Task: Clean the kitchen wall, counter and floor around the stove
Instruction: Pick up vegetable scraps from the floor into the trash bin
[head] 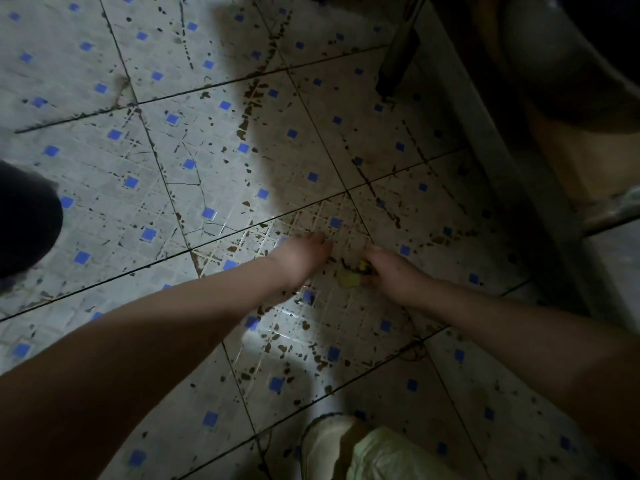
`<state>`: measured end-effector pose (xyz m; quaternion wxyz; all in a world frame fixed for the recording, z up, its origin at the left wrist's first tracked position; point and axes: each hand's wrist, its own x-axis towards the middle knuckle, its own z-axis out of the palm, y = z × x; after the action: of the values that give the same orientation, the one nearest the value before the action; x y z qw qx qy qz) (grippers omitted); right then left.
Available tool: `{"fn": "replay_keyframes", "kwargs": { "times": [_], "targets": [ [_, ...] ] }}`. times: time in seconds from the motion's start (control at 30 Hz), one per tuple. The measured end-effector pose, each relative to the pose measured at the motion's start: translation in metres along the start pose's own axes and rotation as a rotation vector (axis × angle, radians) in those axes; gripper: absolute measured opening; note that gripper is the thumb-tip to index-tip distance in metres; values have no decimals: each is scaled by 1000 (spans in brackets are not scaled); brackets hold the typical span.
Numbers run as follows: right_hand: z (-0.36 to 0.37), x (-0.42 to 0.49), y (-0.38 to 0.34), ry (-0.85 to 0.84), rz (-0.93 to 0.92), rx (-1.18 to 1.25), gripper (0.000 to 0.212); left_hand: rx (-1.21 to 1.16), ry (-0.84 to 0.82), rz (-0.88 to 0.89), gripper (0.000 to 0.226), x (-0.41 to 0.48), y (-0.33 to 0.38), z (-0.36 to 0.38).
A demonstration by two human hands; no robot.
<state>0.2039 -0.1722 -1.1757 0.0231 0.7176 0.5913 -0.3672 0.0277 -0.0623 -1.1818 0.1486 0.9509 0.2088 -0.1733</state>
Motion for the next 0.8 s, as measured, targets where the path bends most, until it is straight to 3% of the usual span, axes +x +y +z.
{"fn": "replay_keyframes", "kwargs": {
  "times": [0.33, 0.5, 0.67, 0.8],
  "targets": [
    [-11, 3, -7, -2, 20, -24, 19, 146, 63, -6, 20, -25, -19, -12],
    [-15, 5, -21, 20, -13, -35, 35, 149, 60, -70, 28, -41, -25, -19],
    [-20, 8, -35, 60, -46, -93, 11, 158, 25, -160, 41, -60, -34, -33],
    [-24, 16, -47, 94, -73, -100, 24, 173, 3, -218, 33, -78, -46, -35]
  ]
}}
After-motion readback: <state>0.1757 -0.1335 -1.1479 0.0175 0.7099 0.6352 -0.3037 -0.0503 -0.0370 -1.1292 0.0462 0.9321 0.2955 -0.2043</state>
